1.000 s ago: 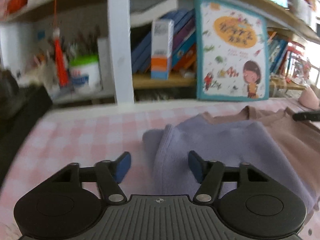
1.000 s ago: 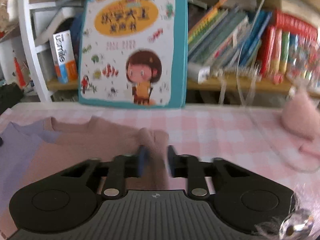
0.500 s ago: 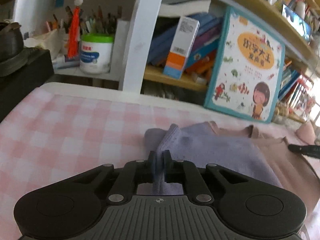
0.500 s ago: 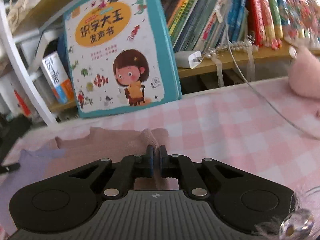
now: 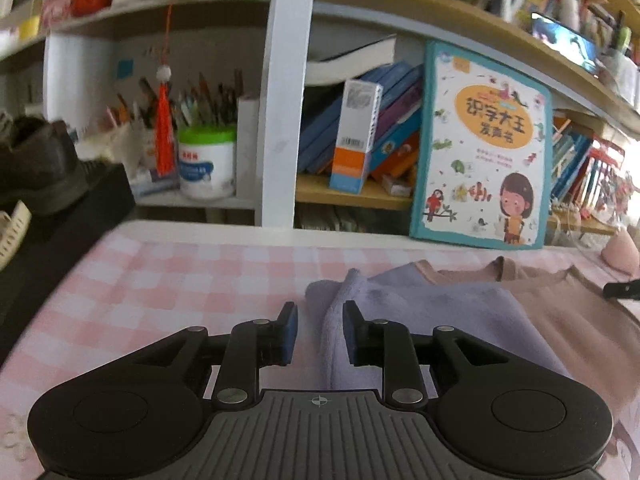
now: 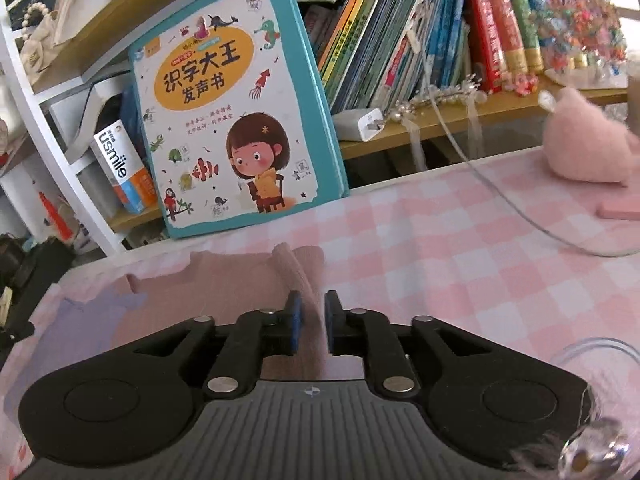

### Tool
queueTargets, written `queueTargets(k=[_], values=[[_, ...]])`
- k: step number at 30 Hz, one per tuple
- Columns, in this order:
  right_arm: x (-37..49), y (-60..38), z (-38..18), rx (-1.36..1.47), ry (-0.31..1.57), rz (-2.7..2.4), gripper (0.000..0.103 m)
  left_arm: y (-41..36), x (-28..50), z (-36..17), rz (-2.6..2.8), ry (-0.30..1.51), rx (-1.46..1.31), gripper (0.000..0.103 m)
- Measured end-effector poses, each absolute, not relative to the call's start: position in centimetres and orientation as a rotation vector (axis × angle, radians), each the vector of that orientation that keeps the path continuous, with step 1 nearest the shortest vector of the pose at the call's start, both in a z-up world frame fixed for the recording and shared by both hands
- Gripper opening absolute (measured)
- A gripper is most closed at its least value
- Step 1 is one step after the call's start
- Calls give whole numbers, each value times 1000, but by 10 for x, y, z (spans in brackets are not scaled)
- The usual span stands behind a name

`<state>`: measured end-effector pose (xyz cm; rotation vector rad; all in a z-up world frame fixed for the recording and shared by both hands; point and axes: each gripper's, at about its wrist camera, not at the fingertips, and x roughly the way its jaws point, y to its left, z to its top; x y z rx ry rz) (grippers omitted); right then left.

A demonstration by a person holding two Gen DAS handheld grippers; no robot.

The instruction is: Fold clothes

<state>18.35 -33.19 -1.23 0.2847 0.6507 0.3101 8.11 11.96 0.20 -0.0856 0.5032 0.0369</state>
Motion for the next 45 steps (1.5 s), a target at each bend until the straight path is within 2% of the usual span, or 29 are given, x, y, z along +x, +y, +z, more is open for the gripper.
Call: queueTargets(k=[1, 3, 7, 13, 22, 30, 36, 45], values=[[177, -333, -9, 282, 651, 309, 31, 117, 74, 5, 31, 501, -74, 33], [163, -334, -2, 268, 639, 333, 34, 109, 63, 9, 21, 494, -45, 39], [134, -329, 8, 215, 613, 384, 42, 93, 39, 15, 4, 482, 19, 58], [92, -313, 10, 114, 605, 421, 43, 72, 8, 23, -18, 490, 40, 67], [51, -294, -1, 18, 606, 443, 47, 43, -22, 16, -22, 515, 123, 73], [35, -297, -11, 21, 630, 443, 47, 71, -30, 7, 24, 567, -150, 72], [31, -301, -15, 7, 635, 433, 50, 67, -35, -1, 81, 611, -119, 72], [27, -293, -25, -62, 634, 447, 62, 65, -36, -7, 92, 692, -187, 74]])
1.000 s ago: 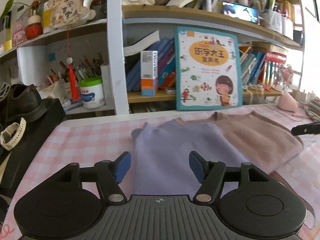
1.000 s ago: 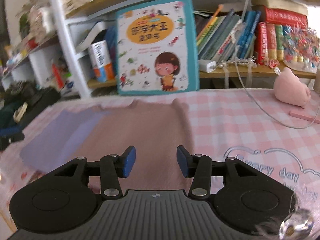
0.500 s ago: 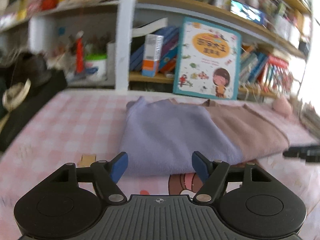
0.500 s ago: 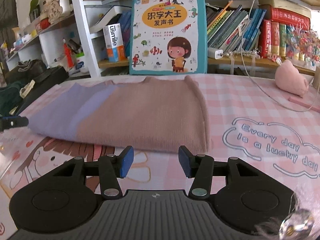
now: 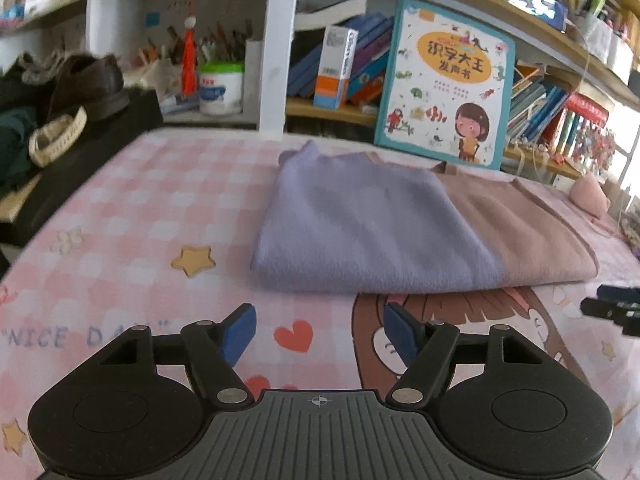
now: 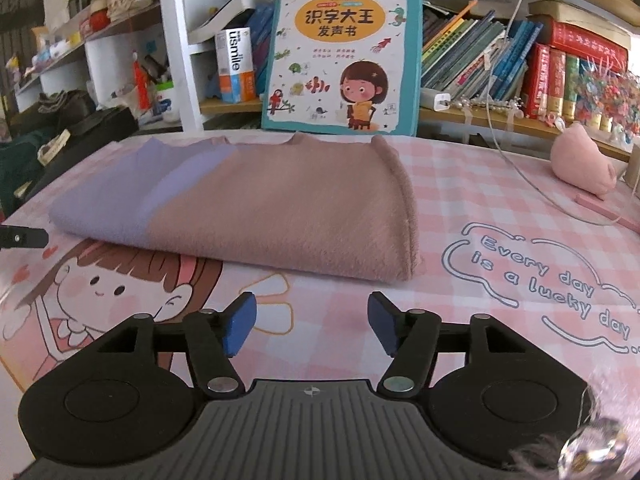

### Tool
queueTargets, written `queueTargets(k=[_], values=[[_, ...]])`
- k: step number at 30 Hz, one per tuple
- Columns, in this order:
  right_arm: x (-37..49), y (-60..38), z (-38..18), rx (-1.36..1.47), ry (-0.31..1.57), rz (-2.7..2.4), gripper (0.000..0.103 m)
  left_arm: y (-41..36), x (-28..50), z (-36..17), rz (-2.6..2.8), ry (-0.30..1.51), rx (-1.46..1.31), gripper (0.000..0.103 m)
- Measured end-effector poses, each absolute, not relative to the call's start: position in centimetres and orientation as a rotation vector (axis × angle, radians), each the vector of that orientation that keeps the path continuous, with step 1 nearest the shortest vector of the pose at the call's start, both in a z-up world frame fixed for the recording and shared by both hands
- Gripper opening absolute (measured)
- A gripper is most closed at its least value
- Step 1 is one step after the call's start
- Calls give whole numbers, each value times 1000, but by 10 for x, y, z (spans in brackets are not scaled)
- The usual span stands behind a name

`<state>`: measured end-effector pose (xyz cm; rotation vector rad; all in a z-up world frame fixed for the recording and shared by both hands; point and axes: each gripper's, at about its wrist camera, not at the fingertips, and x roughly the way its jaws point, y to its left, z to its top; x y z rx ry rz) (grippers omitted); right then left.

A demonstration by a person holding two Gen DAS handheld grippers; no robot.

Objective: Fold clothes
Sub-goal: 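Move the left tool to the lavender end of the folded sweatshirt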

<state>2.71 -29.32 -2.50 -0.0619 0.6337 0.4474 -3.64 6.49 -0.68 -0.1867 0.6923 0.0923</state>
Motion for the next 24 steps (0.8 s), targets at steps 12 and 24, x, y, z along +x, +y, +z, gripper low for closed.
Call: queueTargets(k=[12, 24], values=[[26, -291, -33, -119, 633, 422, 72, 100, -26, -16, 174, 673, -528, 79], [27, -289, -35, -127, 647, 417, 87, 136, -19, -31, 224, 556, -864, 43]])
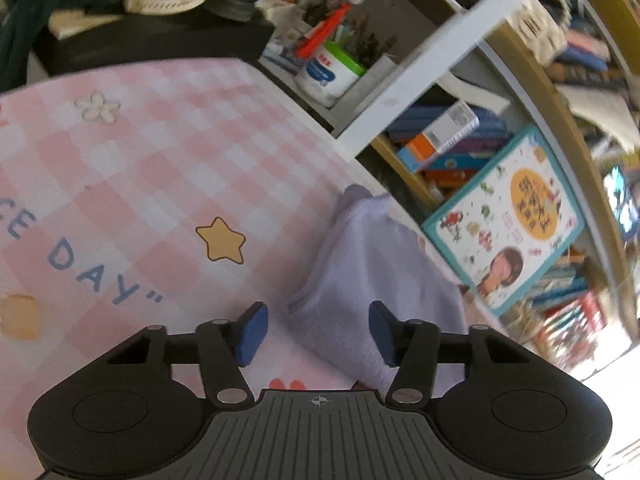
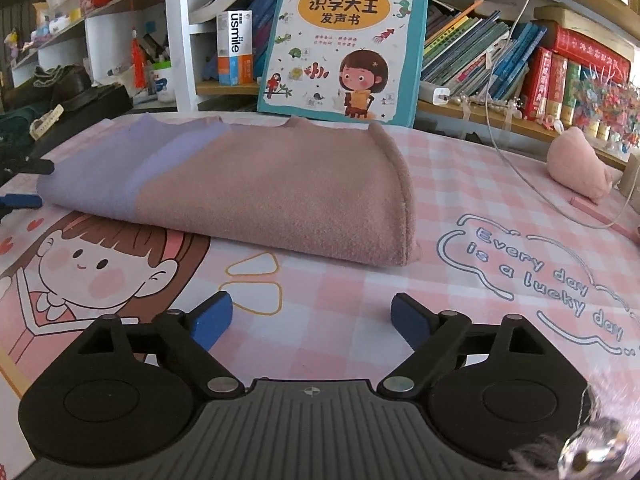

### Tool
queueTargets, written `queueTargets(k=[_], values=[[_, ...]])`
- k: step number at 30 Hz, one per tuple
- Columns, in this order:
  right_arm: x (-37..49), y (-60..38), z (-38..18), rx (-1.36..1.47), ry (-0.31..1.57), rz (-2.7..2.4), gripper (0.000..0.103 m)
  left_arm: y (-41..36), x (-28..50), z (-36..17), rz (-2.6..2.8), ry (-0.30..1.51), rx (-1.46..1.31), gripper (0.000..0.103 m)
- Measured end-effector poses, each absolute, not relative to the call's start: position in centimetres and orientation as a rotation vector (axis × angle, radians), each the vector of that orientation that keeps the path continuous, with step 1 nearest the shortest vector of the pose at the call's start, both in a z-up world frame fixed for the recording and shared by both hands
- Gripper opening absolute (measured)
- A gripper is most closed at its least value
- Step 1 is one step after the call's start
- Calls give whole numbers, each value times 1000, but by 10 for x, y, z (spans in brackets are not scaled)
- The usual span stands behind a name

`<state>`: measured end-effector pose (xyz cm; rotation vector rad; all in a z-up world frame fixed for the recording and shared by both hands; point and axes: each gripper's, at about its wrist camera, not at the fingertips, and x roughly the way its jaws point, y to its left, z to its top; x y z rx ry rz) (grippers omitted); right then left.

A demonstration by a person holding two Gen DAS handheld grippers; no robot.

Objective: Fold clothes
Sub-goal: 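Move the left tool to the lavender end of the folded sweatshirt, then close the left tool on the lavender end of the sweatshirt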

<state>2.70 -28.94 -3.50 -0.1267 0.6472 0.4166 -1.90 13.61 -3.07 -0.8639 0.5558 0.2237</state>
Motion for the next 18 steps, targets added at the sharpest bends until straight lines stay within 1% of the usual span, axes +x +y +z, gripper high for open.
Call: queueTargets(k=[1, 2, 4, 5, 6, 7, 11, 14, 15, 17, 18], values=[[27, -290, -35, -125, 648, 417, 87, 139, -19, -34, 226, 546, -904, 36], [27, -290, -35, -124, 649, 418, 87, 142, -18, -38, 228, 536, -945, 33], [27, -290, -35, -124, 649, 418, 87, 145, -17, -45, 222, 520, -1018, 23], [27, -290, -35, -124, 649, 417, 87, 146, -16, -48, 220, 512, -1046, 21], [27, -290, -35, -124, 649, 417, 87, 144, -17, -47, 221, 499, -1039, 17], [27, -290, -35, -124, 649, 418, 88, 139, -18, -41, 219, 482, -998, 15], [27, -290, -35, -124, 648, 418, 88, 104, -16, 1, 166, 399, -705, 15], [27, -290, -35, -124, 648, 418, 88, 98, -8, 9, 153, 413, -665, 17], [28, -290, -35, -124, 649, 417, 88, 101, -7, 6, 168, 424, -693, 19], [28, -290, -35, -125, 649, 416, 88, 113, -6, -6, 191, 452, -793, 27], [28, -290, -35, -125, 649, 416, 88, 118, -7, -12, 202, 464, -846, 34]])
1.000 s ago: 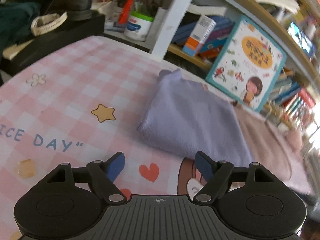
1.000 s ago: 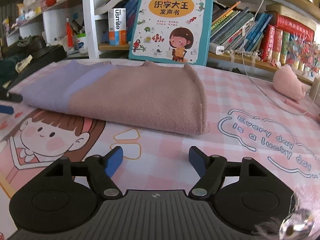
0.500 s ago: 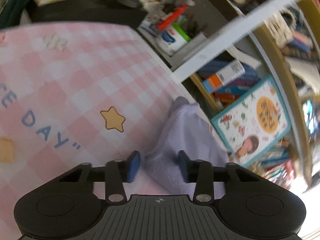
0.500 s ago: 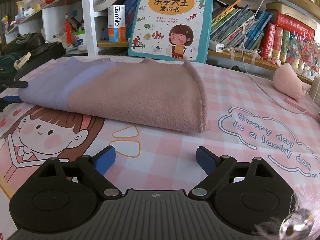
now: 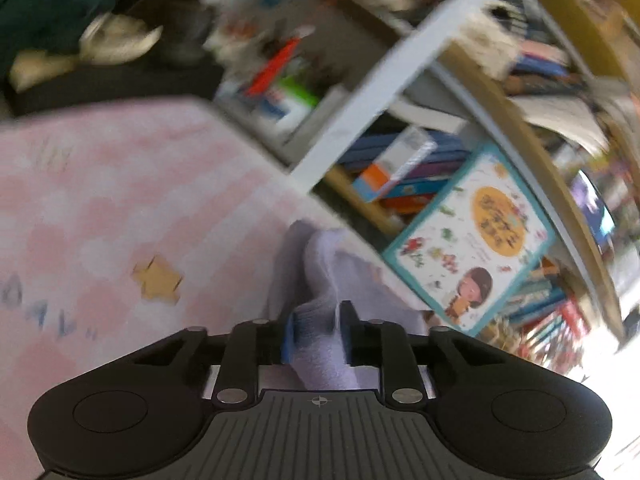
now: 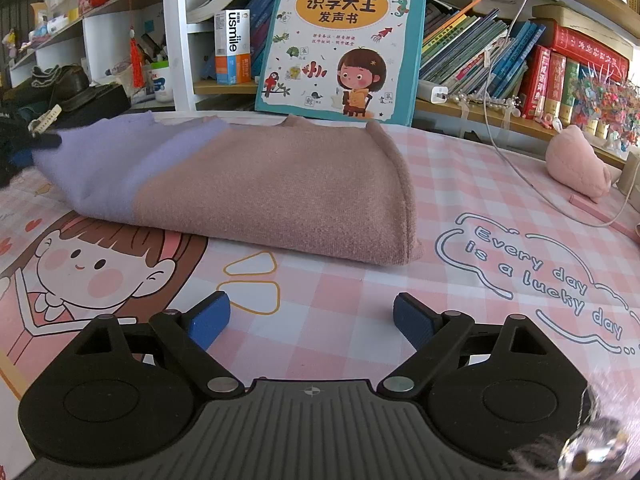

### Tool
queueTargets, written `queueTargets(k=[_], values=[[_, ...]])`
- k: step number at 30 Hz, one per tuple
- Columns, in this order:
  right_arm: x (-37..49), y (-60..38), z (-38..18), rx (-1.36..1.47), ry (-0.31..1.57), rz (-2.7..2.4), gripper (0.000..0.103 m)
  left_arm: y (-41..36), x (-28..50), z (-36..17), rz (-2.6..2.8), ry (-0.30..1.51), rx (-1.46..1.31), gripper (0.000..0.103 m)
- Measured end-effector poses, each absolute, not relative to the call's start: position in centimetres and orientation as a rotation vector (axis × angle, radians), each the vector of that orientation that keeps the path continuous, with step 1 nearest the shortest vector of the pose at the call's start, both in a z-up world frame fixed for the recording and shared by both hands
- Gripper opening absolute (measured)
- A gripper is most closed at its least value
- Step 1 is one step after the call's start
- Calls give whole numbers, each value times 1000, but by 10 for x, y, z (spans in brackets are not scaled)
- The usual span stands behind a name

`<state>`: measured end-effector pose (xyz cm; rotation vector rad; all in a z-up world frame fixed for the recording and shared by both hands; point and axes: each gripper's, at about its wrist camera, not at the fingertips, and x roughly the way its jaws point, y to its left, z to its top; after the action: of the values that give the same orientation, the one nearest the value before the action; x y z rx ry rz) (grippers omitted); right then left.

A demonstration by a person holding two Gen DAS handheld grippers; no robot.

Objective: Fold clothes
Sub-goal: 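Close the left tool on the lavender end of the sweatshirt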

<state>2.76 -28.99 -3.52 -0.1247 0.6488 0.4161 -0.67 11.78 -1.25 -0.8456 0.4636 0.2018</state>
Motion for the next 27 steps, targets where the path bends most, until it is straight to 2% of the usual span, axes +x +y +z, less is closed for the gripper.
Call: queueTargets(k=[1, 4, 8, 11, 12, 13, 16, 27], values=[[28, -290, -35, -125, 649, 416, 88, 121, -8, -18, 211, 477, -892, 42], [27, -290, -35, -124, 649, 416, 88, 127, -10, -32, 220, 500, -993, 55], [28, -290, -35, -125, 648, 416, 88, 123, -10, -34, 208, 484, -981, 55], [28, -290, -35, -125, 648, 416, 88, 122, -4, -37, 201, 494, -972, 45], [28, -290, -35, -125, 648, 416, 88, 122, -2, -38, 198, 503, -970, 27], [28, -290, -35, -125, 648, 416, 88, 124, -1, -40, 188, 505, -984, 22], [28, -290, -35, -126, 647, 415, 89, 129, -3, -42, 149, 488, -1010, 18], [28, -288, -36, -123, 647, 409, 89, 173, -27, -27, 255, 437, -923, 18]])
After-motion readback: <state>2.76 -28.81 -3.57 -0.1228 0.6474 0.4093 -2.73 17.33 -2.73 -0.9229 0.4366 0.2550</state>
